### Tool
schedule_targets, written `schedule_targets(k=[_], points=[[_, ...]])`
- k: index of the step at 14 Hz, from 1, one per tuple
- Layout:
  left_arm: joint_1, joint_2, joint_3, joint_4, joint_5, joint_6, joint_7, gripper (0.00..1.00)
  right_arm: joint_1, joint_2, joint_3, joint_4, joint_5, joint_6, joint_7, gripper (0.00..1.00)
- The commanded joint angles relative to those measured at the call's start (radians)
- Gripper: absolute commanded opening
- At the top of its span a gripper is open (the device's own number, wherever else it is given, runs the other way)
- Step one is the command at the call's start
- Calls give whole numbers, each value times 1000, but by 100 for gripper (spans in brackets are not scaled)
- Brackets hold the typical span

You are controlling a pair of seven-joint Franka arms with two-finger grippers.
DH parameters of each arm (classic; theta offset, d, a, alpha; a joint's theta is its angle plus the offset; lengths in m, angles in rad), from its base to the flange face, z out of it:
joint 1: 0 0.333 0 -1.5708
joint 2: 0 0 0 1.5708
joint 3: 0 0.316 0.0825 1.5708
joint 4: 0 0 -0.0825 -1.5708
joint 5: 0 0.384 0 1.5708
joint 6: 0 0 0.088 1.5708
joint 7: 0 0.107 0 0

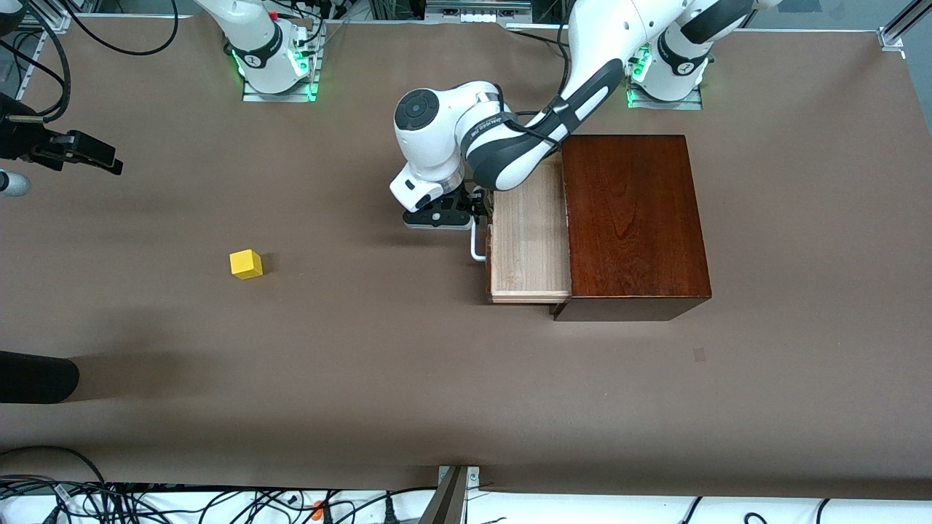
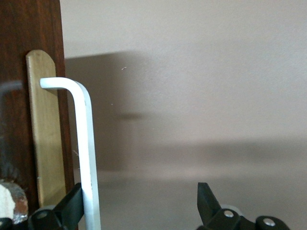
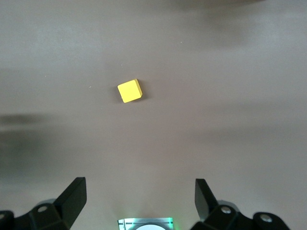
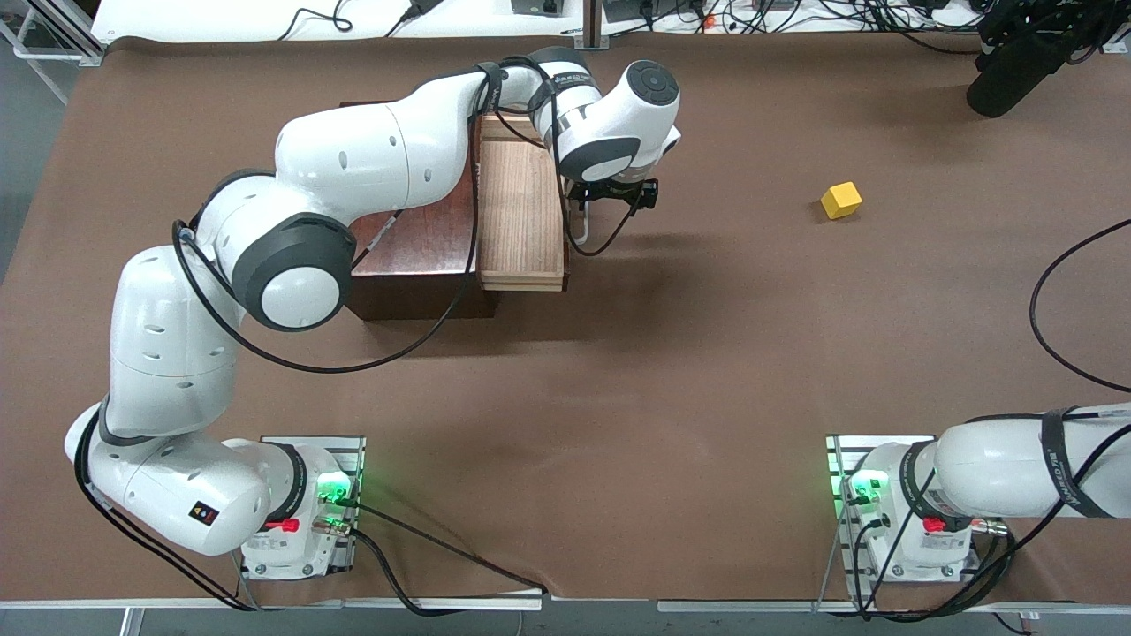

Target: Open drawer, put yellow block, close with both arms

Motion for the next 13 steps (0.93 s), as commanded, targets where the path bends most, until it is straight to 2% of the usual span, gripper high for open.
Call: schedule_targets(k=[1,4,6,8,10,13], points=[[-31,34,-3,65,-17,27,-16,100,-11,-4,5,8,18,-13,-7,100],[-22,16,-5,79,-17,16,-15,100,-11,1,5,19,18,-13,-8,100],[-10,-54,-13,68,-35,-3,-13,100,-11,2,5,20,18,-13,-8,100],[18,-139,-14,65,-120,-85,10,100,-11,4,6,20,20,-15,-8,100],[85,-264,-23,10,-199,-166,59,100,-11,10,6,20,20,-13,-10,100],[277,-468,-54,-102,-351,-244,233,100,-13,67,6,35,3,10,-5,100]])
